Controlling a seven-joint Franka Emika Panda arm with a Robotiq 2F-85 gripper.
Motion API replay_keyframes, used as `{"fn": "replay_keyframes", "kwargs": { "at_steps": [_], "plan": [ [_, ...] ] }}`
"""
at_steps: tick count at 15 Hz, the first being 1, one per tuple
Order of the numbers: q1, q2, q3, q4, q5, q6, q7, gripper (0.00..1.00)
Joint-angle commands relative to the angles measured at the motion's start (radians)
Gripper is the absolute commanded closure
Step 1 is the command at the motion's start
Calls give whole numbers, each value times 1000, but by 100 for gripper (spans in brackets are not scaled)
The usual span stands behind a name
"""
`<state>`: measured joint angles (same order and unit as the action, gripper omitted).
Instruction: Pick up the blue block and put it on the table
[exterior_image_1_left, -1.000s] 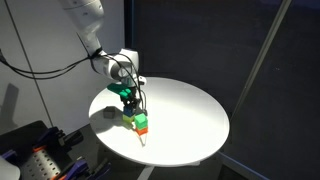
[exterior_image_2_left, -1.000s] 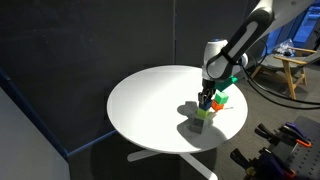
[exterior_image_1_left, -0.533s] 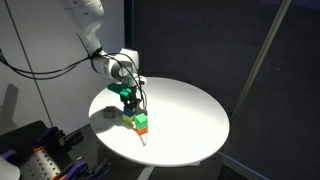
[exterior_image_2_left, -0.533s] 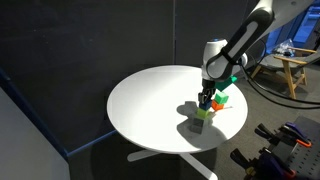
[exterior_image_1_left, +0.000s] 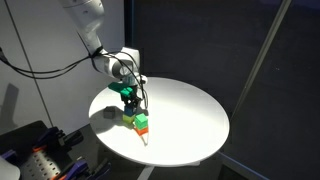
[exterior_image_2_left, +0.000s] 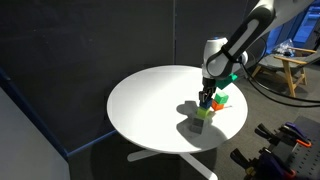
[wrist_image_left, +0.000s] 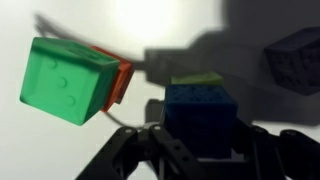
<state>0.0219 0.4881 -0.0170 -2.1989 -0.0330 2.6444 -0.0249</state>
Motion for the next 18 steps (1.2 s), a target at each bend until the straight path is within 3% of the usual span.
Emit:
{"fn": "replay_keyframes", "kwargs": {
  "at_steps": [1, 11, 18],
  "plan": [
    [-5, -51, -3, -29, -32, -45, -28, 74],
    [-4, -112, -8, -103, -79, -57, -44, 74],
    [-5, -95, -7, -60, -75, -96, -37, 74]
  ]
}}
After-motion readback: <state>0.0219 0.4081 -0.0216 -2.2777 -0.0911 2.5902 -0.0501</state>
